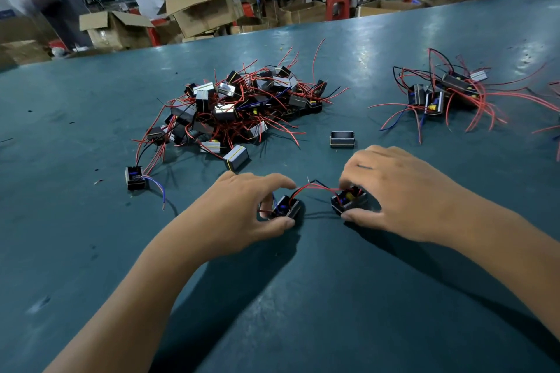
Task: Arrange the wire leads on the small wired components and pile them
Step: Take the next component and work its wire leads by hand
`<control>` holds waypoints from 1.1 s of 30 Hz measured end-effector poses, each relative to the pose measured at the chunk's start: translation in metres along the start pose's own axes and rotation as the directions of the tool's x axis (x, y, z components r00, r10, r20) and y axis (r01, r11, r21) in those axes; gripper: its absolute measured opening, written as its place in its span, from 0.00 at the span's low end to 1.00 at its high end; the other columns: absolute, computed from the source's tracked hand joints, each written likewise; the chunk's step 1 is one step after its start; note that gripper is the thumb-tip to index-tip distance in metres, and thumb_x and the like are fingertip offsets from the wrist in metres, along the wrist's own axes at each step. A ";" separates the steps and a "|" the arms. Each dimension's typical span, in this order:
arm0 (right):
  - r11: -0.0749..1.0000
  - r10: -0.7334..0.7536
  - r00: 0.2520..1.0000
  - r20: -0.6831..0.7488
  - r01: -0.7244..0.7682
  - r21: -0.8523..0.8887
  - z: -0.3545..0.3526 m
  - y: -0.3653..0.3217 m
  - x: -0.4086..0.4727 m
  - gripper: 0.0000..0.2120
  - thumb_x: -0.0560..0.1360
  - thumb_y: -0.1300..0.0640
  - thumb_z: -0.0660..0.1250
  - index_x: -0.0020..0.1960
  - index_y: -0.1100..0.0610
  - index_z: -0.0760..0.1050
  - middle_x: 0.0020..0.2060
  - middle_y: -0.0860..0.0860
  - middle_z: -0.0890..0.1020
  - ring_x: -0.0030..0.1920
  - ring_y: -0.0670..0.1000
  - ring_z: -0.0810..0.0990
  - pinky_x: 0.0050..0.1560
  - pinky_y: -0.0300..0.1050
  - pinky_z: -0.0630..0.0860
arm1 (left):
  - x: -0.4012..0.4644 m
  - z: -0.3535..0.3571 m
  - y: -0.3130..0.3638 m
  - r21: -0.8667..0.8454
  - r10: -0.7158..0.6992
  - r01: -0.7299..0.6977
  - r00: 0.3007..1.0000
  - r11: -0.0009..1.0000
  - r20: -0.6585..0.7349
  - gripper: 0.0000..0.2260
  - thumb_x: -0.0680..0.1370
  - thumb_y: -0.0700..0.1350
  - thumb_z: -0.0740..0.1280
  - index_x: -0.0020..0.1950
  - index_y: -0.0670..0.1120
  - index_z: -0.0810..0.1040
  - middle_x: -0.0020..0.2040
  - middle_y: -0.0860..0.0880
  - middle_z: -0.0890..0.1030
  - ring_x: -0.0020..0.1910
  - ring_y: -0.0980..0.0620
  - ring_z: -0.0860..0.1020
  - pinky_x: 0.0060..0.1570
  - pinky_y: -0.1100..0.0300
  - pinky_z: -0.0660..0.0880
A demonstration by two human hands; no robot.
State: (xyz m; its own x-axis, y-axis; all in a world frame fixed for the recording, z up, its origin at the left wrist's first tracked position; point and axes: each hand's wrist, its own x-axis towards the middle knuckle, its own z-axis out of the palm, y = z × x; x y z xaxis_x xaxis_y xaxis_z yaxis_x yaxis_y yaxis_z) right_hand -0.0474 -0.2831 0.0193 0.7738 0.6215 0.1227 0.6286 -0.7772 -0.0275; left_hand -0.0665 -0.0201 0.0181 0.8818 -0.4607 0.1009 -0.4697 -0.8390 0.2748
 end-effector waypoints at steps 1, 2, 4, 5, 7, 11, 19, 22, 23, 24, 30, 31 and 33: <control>1.000 0.025 0.999 -0.028 -0.024 0.014 0.001 -0.002 0.000 0.23 0.72 0.33 0.62 0.60 0.45 0.69 0.55 0.42 0.75 0.58 0.48 0.71 0.61 0.44 0.66 | 0.001 0.001 0.002 -0.002 -0.002 0.002 1.000 1.000 0.001 0.19 0.75 0.63 0.67 0.65 0.61 0.73 0.39 0.61 0.75 0.42 0.63 0.71 0.54 0.58 0.64; 0.999 0.039 0.998 -0.041 -0.038 0.039 0.002 -0.004 0.001 0.25 0.71 0.33 0.63 0.62 0.45 0.67 0.55 0.42 0.76 0.58 0.48 0.72 0.61 0.44 0.67 | 0.001 0.002 0.003 -0.002 -0.005 0.005 1.000 1.000 0.002 0.18 0.76 0.63 0.67 0.64 0.60 0.74 0.39 0.60 0.75 0.41 0.61 0.71 0.53 0.57 0.66; 0.996 0.021 0.999 -0.028 -0.019 0.086 0.002 -0.003 0.001 0.30 0.71 0.35 0.67 0.67 0.43 0.61 0.57 0.42 0.74 0.60 0.48 0.70 0.63 0.45 0.67 | 0.001 0.003 0.004 -0.004 -0.011 0.011 1.000 1.000 0.007 0.18 0.75 0.62 0.68 0.63 0.59 0.75 0.38 0.60 0.75 0.40 0.60 0.71 0.54 0.57 0.67; 0.996 0.000 1.000 -0.012 0.001 0.095 0.003 -0.002 0.000 0.30 0.72 0.37 0.68 0.69 0.41 0.59 0.59 0.42 0.73 0.61 0.47 0.69 0.65 0.45 0.66 | 0.001 0.003 0.004 -0.009 -0.011 0.011 1.000 1.000 0.013 0.19 0.75 0.62 0.69 0.63 0.58 0.75 0.38 0.60 0.75 0.40 0.60 0.71 0.53 0.57 0.67; 0.997 -0.021 0.999 0.031 0.018 0.072 0.002 0.002 0.000 0.26 0.75 0.41 0.66 0.69 0.38 0.59 0.59 0.40 0.73 0.62 0.45 0.69 0.65 0.44 0.64 | 0.001 0.003 0.003 -0.021 -0.006 0.006 1.000 1.000 0.027 0.20 0.74 0.62 0.71 0.64 0.58 0.75 0.38 0.60 0.75 0.39 0.62 0.72 0.50 0.58 0.67; 0.999 0.017 0.999 0.029 -0.016 -0.033 -0.001 0.004 0.001 0.15 0.78 0.38 0.60 0.62 0.41 0.65 0.49 0.40 0.71 0.55 0.46 0.73 0.57 0.44 0.66 | 0.002 0.003 0.004 -0.035 -0.038 0.039 0.998 0.999 0.041 0.19 0.74 0.61 0.72 0.62 0.56 0.75 0.38 0.58 0.77 0.39 0.61 0.73 0.45 0.61 0.67; 0.941 0.279 0.960 -0.008 -0.272 0.202 0.015 -0.026 0.005 0.22 0.70 0.31 0.67 0.52 0.46 0.70 0.39 0.43 0.76 0.43 0.50 0.75 0.41 0.46 0.69 | 0.006 0.020 0.020 -0.336 -0.117 0.111 0.993 0.935 0.002 0.18 0.71 0.54 0.78 0.57 0.52 0.78 0.35 0.56 0.81 0.32 0.62 0.75 0.33 0.67 0.68; 0.907 0.320 0.948 -0.009 -0.303 0.293 0.018 -0.027 0.005 0.22 0.69 0.32 0.69 0.51 0.47 0.73 0.37 0.43 0.77 0.43 0.50 0.76 0.42 0.46 0.73 | 0.008 0.024 0.022 -0.369 -0.171 0.151 0.985 0.917 -0.020 0.16 0.72 0.51 0.78 0.55 0.51 0.78 0.35 0.57 0.83 0.30 0.63 0.75 0.32 0.67 0.68; 0.897 0.338 0.941 -0.016 -0.317 0.307 0.018 -0.027 0.004 0.21 0.69 0.33 0.69 0.50 0.48 0.73 0.38 0.44 0.78 0.43 0.51 0.77 0.44 0.48 0.75 | 0.009 0.025 0.023 -0.365 -0.180 0.158 0.983 0.918 -0.029 0.15 0.72 0.50 0.78 0.54 0.51 0.77 0.35 0.57 0.83 0.30 0.63 0.75 0.32 0.67 0.68; 0.891 0.355 0.935 -0.022 -0.331 0.310 0.019 -0.028 0.004 0.20 0.69 0.34 0.69 0.50 0.49 0.74 0.39 0.45 0.79 0.44 0.53 0.78 0.45 0.49 0.77 | 0.009 0.026 0.025 -0.365 -0.187 0.162 0.982 0.917 -0.034 0.15 0.71 0.50 0.78 0.53 0.52 0.77 0.34 0.57 0.82 0.30 0.62 0.75 0.32 0.67 0.68; 0.880 0.379 0.924 -0.049 -0.344 0.328 0.018 -0.032 0.003 0.17 0.72 0.36 0.66 0.48 0.49 0.75 0.40 0.46 0.79 0.44 0.54 0.78 0.46 0.51 0.77 | 0.008 0.032 0.032 -0.366 -0.208 0.169 0.976 0.915 -0.067 0.13 0.71 0.48 0.77 0.50 0.51 0.76 0.33 0.57 0.81 0.30 0.61 0.76 0.31 0.67 0.69; 0.879 0.379 0.924 -0.052 -0.342 0.331 0.018 -0.032 0.003 0.17 0.72 0.36 0.65 0.48 0.49 0.75 0.41 0.46 0.79 0.44 0.54 0.78 0.46 0.51 0.76 | 0.008 0.034 0.035 -0.363 -0.210 0.170 0.975 0.916 -0.073 0.13 0.71 0.48 0.77 0.50 0.51 0.76 0.34 0.58 0.81 0.31 0.61 0.77 0.31 0.67 0.69; 0.876 0.381 0.923 -0.052 -0.343 0.338 0.018 -0.032 0.003 0.17 0.73 0.37 0.65 0.48 0.50 0.75 0.41 0.46 0.79 0.45 0.54 0.78 0.46 0.51 0.76 | 0.009 0.036 0.038 -0.368 -0.220 0.177 0.972 0.913 -0.080 0.13 0.71 0.47 0.77 0.51 0.51 0.76 0.34 0.59 0.81 0.32 0.62 0.77 0.32 0.66 0.70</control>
State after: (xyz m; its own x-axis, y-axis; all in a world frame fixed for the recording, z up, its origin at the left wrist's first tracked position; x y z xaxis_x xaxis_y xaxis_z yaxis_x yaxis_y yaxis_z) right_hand -0.0637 -0.2544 0.0032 0.9498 0.2720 0.1544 0.3119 -0.8611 -0.4016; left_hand -0.0784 -0.0668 -0.0051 0.9641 -0.2397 0.1144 -0.2578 -0.7409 0.6202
